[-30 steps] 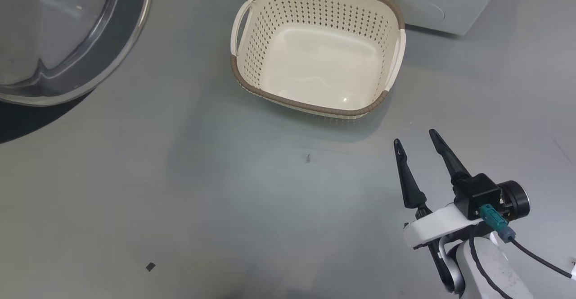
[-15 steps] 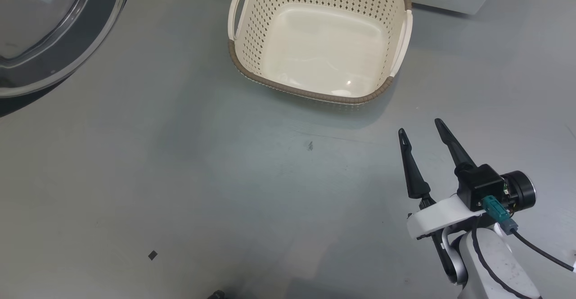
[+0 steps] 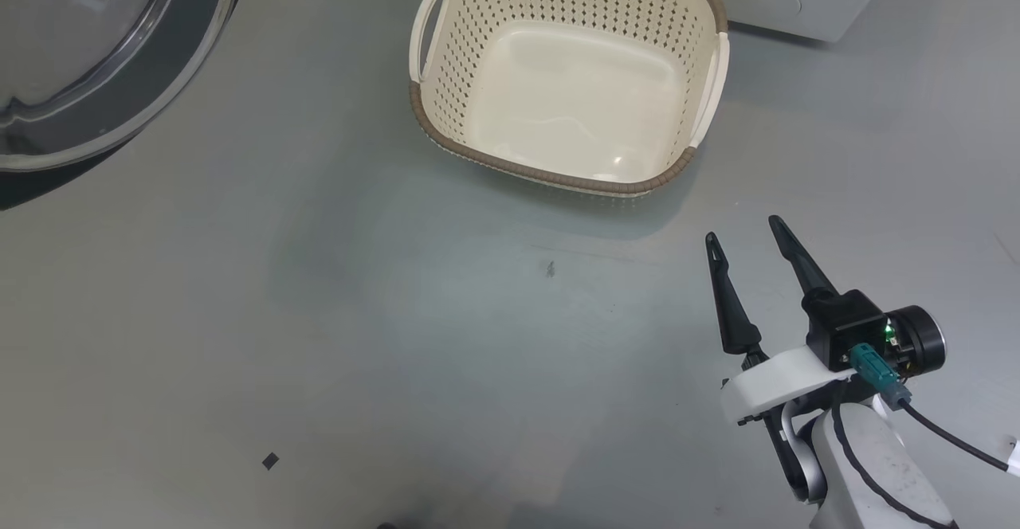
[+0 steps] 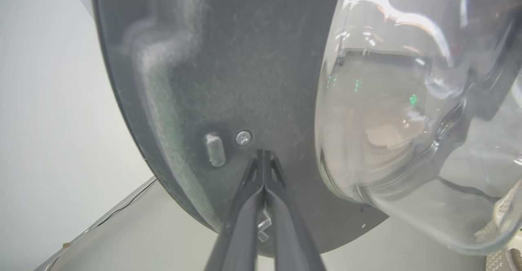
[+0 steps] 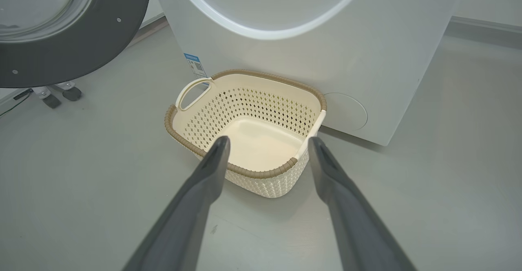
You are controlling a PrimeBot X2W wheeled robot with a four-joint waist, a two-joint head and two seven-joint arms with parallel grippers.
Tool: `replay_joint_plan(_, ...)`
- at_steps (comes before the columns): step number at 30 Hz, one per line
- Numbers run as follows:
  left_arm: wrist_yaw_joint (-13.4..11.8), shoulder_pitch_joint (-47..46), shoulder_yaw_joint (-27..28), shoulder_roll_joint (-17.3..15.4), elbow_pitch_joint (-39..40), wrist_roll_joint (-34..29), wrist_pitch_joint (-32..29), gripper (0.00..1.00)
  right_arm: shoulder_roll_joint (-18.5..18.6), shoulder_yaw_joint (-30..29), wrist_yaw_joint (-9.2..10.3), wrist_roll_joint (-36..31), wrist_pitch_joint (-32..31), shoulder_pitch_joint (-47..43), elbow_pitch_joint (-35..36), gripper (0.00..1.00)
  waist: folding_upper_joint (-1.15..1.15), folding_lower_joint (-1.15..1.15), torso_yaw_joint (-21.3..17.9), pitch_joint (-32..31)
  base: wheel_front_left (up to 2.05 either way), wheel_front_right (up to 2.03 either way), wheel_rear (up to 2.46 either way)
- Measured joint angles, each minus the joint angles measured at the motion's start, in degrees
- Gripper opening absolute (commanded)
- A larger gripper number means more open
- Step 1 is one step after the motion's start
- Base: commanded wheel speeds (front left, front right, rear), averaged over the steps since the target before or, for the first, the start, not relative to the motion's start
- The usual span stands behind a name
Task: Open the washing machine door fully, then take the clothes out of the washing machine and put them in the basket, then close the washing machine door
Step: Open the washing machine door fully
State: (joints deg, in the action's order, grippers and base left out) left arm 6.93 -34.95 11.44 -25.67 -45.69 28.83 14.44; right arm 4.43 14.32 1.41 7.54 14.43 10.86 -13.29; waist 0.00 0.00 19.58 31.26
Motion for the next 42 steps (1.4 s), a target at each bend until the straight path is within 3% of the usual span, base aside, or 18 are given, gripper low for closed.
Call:
replay_joint_plan(11,0.2,0.75,-1.83,3.43,5.02,-2.52,0.01,0.0,-0.44,-0.51,-0.77,2.83,0.02,-0.01,-2.52,1.0,0.0,0.0,-0.72,-5.26,0.0,0.0,0.0)
replay_joint_plan(24,0.22,9.14,-7.84,7.86,14.5,-3.23,0.01,0.0,-0.99,-3.14,-0.89,7.05,0.03,-2.51,-1.91,1.0,0.0,0.0,-3.47,-14.38,0.0,0.0,0.0)
replay_joint_plan(32,0.26,17.83,-9.07,8.36,19.45,-3.71,0.01,0.0,-1.33,-4.57,-1.85,8.16,0.03,-5.46,0.56,1.0,0.0,0.0,-6.87,-19.94,0.0,0.0,0.0)
replay_joint_plan(42,0.27,26.52,-11.6,11.71,26.3,-3.72,0.0,0.0,-1.64,-6.72,-1.93,8.65,0.07,-8.69,4.92,1.0,0.0,0.0,-13.05,-24.96,0.0,0.0,0.0)
